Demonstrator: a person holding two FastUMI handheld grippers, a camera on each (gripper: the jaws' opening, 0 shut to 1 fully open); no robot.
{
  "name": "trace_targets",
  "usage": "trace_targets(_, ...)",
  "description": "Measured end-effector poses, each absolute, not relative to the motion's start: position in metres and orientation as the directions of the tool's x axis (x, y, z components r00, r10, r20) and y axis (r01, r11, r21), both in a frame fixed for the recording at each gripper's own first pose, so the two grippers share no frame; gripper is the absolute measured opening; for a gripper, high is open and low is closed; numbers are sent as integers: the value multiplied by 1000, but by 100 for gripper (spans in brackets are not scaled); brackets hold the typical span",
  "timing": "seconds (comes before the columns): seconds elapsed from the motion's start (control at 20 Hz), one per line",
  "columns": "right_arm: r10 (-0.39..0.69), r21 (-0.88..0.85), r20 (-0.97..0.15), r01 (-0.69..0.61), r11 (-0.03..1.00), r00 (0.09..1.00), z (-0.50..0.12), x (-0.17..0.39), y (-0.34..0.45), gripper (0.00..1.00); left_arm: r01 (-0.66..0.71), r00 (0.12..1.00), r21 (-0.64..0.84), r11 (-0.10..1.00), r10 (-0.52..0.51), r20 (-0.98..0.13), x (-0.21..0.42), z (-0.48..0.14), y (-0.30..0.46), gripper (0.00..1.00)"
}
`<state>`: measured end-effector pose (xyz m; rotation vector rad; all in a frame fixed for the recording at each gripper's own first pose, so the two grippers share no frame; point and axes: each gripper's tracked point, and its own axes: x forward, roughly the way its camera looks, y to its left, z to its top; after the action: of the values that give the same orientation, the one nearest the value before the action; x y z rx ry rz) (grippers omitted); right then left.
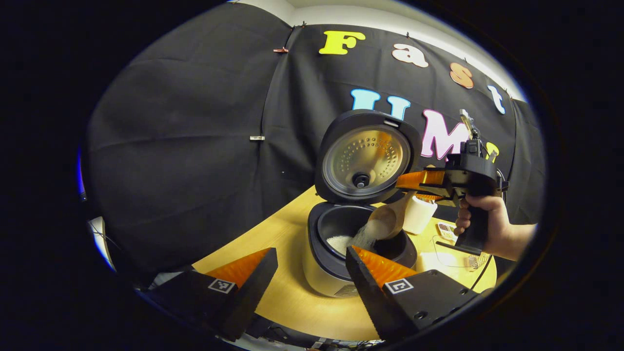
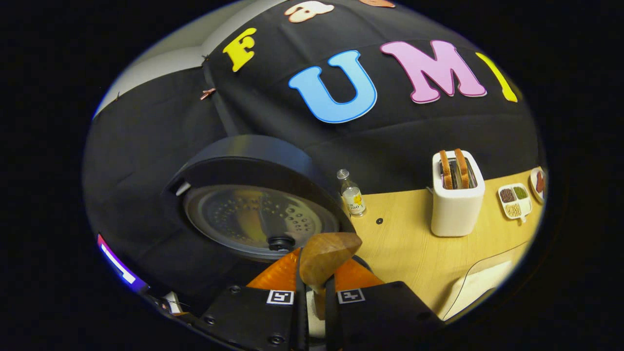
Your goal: Close the left gripper, press the button to open the rice cooker; take a wooden spoon from the chopstick holder with the right hand, scoop a spoonful of rice and pour it into the rice cooker, then put the wooden spoon back into the chopstick holder.
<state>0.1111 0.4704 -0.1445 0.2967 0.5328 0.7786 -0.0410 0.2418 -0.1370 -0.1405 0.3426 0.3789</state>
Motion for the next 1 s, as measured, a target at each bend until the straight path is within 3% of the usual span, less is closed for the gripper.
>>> trace_targets(0.45, 811, 112, -266, -819, 562, 520, -135, 92, 489, 18, -404, 867, -63, 913, 360, -344, -42, -137, 251, 95)
trace_targets(0.55, 830, 54, -264, -851, 522, 492, -136, 82, 494, 18, -410, 865, -58, 910, 368, -340, -45, -135, 253, 95)
trace_targets(0.6, 838, 26, -266, -866, 500, 476, -138, 75, 498, 13, -412, 865, -56, 909, 372, -336, -46, -134, 253, 95)
trace_targets(0.65, 847, -11, -264, -880, 476, 461, -139, 68, 500, 18, -414, 866, -55, 909, 374, -333, -47, -133, 253, 95)
trace_targets(0.75, 867, -95, -254, -904, 418, 428, -142, 52, 508, 13, -416, 865, -56, 908, 376, -331, -50, -133, 251, 96)
trace_targets(0.8, 877, -133, -250, -912, 388, 409, -144, 44, 510, 18, -418, 864, -57, 907, 377, -333, -51, -133, 251, 95)
trace_targets(0.9, 890, -193, -254, -921, 337, 379, -146, 31, 509, 18, -420, 864, -60, 906, 378, -333, -53, -133, 248, 96)
trace_targets(0.95, 894, -203, -252, -924, 325, 370, -144, 27, 507, 13, -420, 864, -60, 906, 379, -331, -53, -132, 248, 96)
trace_targets(1.0, 898, -199, -245, -926, 322, 365, -141, 24, 507, 18, -419, 865, -56, 906, 380, -327, -55, -130, 247, 95)
